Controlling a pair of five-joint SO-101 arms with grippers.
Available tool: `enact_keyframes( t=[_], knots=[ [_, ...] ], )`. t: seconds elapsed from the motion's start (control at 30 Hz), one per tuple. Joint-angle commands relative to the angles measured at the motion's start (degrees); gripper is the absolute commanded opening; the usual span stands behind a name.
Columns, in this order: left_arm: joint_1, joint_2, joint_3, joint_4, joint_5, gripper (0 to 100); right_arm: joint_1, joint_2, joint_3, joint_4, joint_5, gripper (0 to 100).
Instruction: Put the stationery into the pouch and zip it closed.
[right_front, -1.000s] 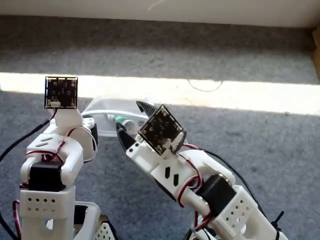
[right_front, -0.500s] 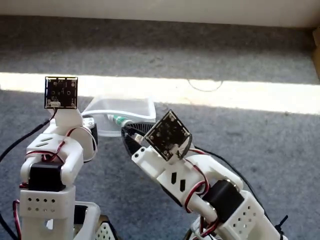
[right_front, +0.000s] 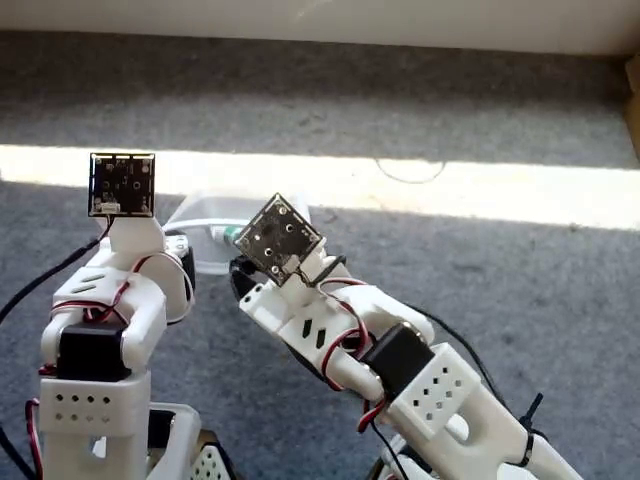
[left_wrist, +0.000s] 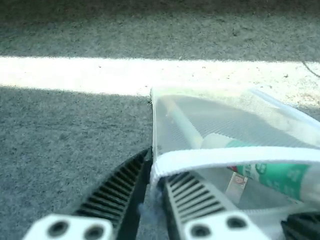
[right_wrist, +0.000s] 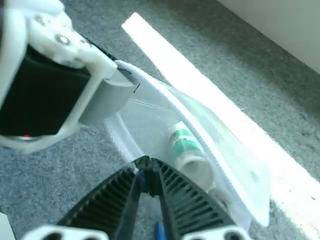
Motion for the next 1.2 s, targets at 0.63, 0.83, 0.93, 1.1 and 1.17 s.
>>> enact_keyframes(
  t=[0.63, 0.83, 0.93, 1.1, 1.17],
  knots=[
    [-0.7, -0.9, -0.3, -0.8, -0.4, 1, 4.6, -12.8, -3.2, 10.3, -0.3, 13.2],
    [-0.7, -0.9, -0.3, -0.8, -0.4, 1, 4.6, -13.1, -3.2, 10.2, -4.9, 13.9],
    [-0.7, -0.9, -0.3, -0.8, -0.4, 1, 7.4, -13.1, -3.3, 11.8, -5.1, 13.9],
    [-0.7, -0.9, -0.3, -0.8, -0.4, 1, 13.0, -13.0, -3.4, 12.6, -5.1, 13.9],
    [-2.0, -1.0, -0.3, -0.8, -0.4, 1, 14.4, -12.9, -3.4, 12.6, -5.1, 13.9]
  ],
)
